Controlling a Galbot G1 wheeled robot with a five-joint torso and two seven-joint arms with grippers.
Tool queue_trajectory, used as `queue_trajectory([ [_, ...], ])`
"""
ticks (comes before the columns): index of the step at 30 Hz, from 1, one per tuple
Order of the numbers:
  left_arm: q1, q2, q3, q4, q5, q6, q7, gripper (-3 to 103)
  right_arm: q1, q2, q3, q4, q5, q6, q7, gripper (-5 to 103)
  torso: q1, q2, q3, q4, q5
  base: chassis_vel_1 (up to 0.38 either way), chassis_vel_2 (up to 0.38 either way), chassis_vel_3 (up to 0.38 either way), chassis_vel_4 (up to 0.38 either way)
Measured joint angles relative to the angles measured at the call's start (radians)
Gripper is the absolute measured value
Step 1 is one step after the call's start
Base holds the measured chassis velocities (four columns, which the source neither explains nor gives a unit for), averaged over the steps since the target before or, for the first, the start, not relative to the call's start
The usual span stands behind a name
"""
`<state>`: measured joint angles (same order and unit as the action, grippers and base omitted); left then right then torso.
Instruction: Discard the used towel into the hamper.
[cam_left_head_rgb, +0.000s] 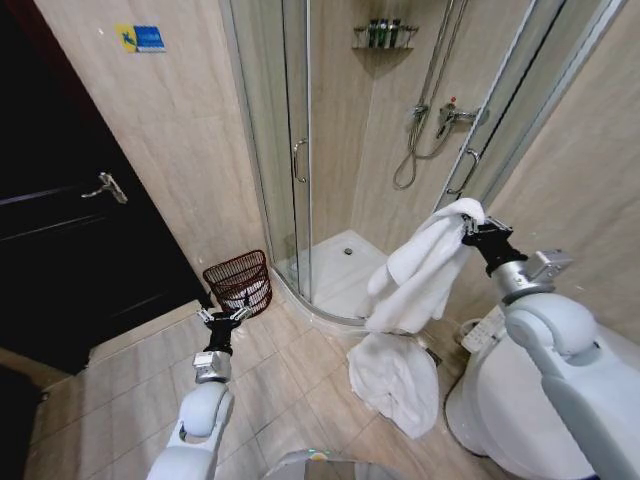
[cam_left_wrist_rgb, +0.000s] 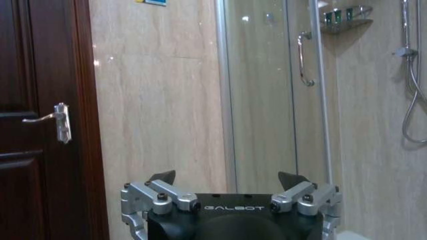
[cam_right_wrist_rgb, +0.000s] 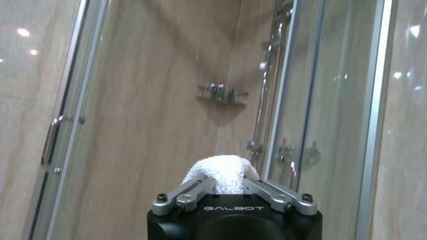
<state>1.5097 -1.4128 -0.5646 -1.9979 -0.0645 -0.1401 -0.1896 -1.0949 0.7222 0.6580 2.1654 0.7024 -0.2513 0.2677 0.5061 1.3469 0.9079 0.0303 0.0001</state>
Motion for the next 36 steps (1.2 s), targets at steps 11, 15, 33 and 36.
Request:
queue_trajectory([
  [11,0.021,-0.046,-0.004,-0.009,0.023,-0.012,-0.002,100,0.011,-0.016,-0.002,0.041,0.049,0.003,0.014,3,0.000,0.000,0.000,0.0001,0.0002,0.000,0.000,0.000,0.000],
  [15,0.030,-0.046,-0.002,-0.010,0.035,-0.013,-0.004,100,-0.053,0.086,-0.017,0.073,-0.003,0.033,-0.014,3,0.000,0.000,0.000,-0.0001,0.0000,0.000,0.000,0.000,0.000],
  [33,0.016,-0.056,-0.003,0.005,0.028,-0.040,-0.004,100,-0.132,0.009,0.043,0.260,0.030,0.033,0.039,3,0.000,0.000,0.000,0.0000,-0.0002,0.000,0.000,0.000,0.000],
  [36,0.013,-0.052,-0.003,0.003,0.024,-0.040,-0.004,100,-0.127,-0.006,0.050,0.254,0.043,0.033,0.044,3,0.000,0.000,0.000,0.0002,-0.0003,0.000,0.000,0.000,0.000],
])
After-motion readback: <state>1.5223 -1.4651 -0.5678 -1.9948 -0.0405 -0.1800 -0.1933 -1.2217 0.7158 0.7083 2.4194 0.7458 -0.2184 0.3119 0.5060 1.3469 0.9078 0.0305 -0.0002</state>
